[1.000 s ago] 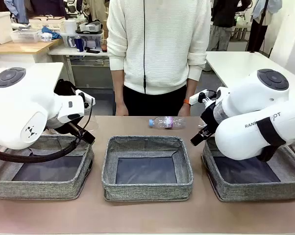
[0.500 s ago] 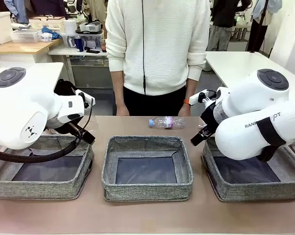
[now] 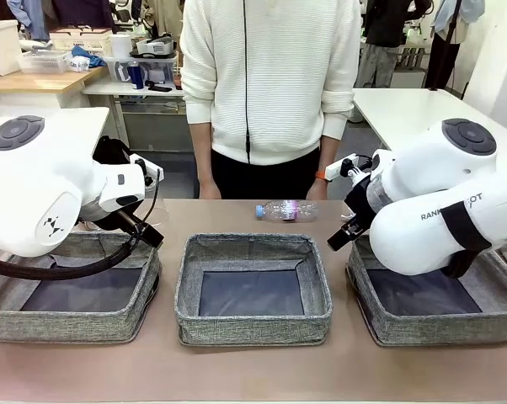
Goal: Sort the waste into the appropriate baskets.
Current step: Pick up the waste item pointed out by the person.
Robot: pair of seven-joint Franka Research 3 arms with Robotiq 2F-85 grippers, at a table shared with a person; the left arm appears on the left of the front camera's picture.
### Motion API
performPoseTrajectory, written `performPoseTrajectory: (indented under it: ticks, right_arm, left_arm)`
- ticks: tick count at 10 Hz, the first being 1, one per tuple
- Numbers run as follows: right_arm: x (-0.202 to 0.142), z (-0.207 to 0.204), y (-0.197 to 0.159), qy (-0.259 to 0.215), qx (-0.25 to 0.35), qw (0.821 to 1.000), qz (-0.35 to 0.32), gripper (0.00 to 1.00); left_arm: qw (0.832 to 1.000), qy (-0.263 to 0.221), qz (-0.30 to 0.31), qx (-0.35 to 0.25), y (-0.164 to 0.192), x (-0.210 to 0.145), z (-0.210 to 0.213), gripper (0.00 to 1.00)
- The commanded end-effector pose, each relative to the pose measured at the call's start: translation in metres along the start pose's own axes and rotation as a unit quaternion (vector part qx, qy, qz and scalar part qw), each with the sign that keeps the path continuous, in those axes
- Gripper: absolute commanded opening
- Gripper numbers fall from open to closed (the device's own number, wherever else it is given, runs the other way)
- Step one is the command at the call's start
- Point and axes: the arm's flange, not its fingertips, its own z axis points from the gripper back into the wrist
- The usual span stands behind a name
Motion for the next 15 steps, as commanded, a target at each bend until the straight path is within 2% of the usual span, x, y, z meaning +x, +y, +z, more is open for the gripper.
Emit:
performPoseTrajectory:
  ticks: [1, 2, 3, 5, 7, 8, 9, 10, 11, 12, 13, 14, 15]
  right_arm:
    - [0.000, 0.000, 0.000, 0.000, 0.000, 1.000, 0.000, 1.00]
    - [0.002, 0.009, -0.009, 0.000, 0.051, 0.999, 0.010, 1.00]
    - [0.006, 0.039, -0.016, 0.003, 0.050, 0.999, 0.006, 1.00]
    - [0.011, 0.128, -0.012, 0.038, 0.024, 0.997, -0.065, 1.00]
    - [-0.014, 0.198, 0.004, -0.004, -0.034, 0.997, -0.073, 1.00]
    - [-0.027, 0.215, 0.010, -0.031, -0.051, 0.996, -0.071, 1.00]
    - [0.003, 0.163, -0.013, 0.007, -0.003, 0.998, -0.067, 1.00]
    - [0.003, 0.163, -0.013, 0.007, -0.003, 0.998, -0.067, 1.00]
    - [-0.005, 0.217, -0.004, -0.018, -0.025, 0.997, -0.072, 1.00]
    - [-0.010, 0.197, -0.014, 0.016, -0.036, 0.993, -0.113, 1.00]
    - [-0.021, 0.194, -0.036, 0.014, 0.021, 0.982, -0.190, 1.00]
    - [-0.035, 0.210, -0.051, -0.055, 0.137, 0.957, -0.251, 1.00]
    - [-0.047, 0.231, -0.066, -0.103, 0.266, 0.893, -0.347, 1.00]
  left_arm:
    - [1.000, 0.000, 0.000, 0.000, 0.000, 0.000, 0.000, 1.00]
    - [1.000, 0.000, 0.000, 0.000, 0.000, 0.000, 0.000, 1.00]
    - [1.000, -0.001, -0.016, 0.009, 0.011, 0.009, 0.030, 1.00]
    - [0.999, -0.002, -0.032, -0.029, 0.016, 0.014, 0.120, 1.00]
    - [0.996, -0.045, -0.067, -0.034, 0.000, -0.010, 0.198, 1.00]
    - [0.994, -0.055, -0.091, -0.038, -0.006, -0.024, 0.211, 1.00]
    - [0.994, -0.055, -0.086, 0.029, -0.011, -0.035, 0.202, 1.00]
    - [0.997, -0.045, -0.064, -0.019, -0.003, 0.009, 0.204, 1.00]
    - [0.997, -0.045, -0.064, -0.019, -0.003, 0.009, 0.204, 1.00]
    - [0.995, -0.056, -0.077, -0.003, -0.006, 0.001, 0.234, 1.00]
    - [0.985, -0.031, -0.041, -0.164, 0.011, 0.004, 0.238, 1.00]
    - [0.953, -0.015, -0.029, -0.301, 0.034, 0.001, 0.251, 1.00]
    - [0.904, -0.015, 0.001, -0.428, 0.058, -0.003, 0.259, 1.00]
